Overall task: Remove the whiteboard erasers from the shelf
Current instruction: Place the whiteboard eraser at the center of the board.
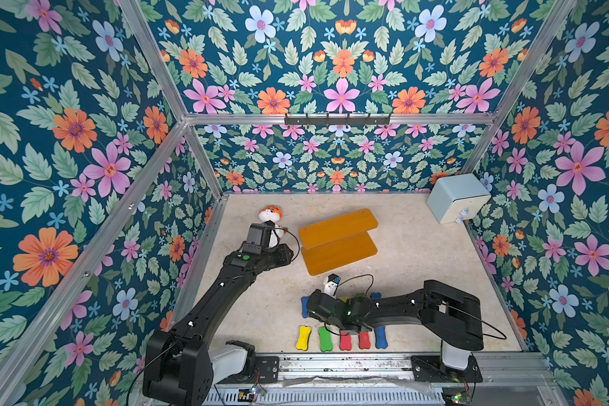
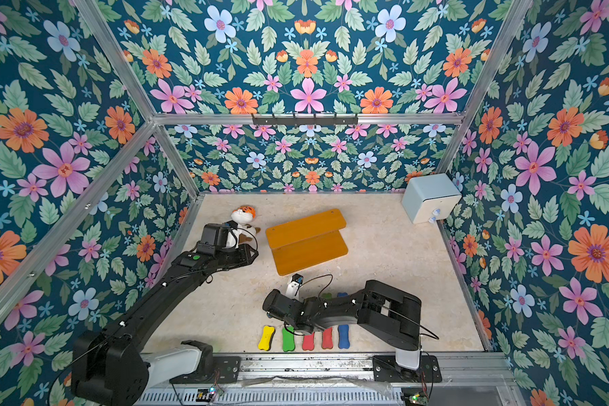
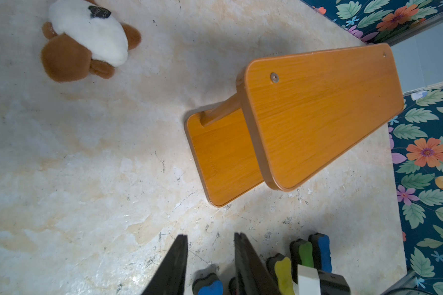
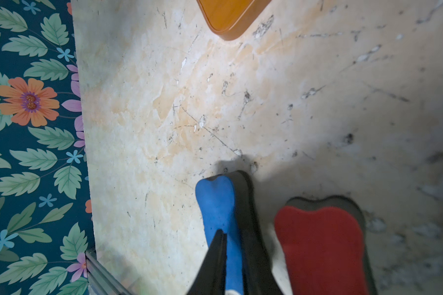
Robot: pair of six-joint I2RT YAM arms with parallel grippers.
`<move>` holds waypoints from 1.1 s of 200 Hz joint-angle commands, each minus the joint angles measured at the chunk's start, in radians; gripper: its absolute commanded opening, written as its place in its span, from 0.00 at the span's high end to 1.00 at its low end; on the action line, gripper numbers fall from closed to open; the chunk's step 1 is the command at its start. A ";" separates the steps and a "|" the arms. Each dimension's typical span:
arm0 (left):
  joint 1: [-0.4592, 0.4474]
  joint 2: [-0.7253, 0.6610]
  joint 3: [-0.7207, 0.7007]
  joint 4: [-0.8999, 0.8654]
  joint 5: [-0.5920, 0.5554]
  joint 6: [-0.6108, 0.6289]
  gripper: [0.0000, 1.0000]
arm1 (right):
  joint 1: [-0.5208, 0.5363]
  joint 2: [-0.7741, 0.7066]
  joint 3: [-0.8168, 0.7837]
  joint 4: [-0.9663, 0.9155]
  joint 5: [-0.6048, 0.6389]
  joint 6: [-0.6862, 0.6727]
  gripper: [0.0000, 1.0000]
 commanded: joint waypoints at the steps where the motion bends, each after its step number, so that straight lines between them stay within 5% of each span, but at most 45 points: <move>1: 0.002 0.003 0.004 0.001 -0.002 0.004 0.63 | 0.001 -0.017 -0.004 0.033 -0.011 -0.036 0.80; 144: 0.002 -0.037 0.009 -0.049 -0.061 0.014 0.63 | -0.096 0.086 0.273 -0.201 -0.068 -0.484 0.69; 220: 0.002 -0.011 0.006 -0.057 -0.100 0.021 0.63 | -0.128 0.163 0.339 -0.218 -0.183 -0.561 0.59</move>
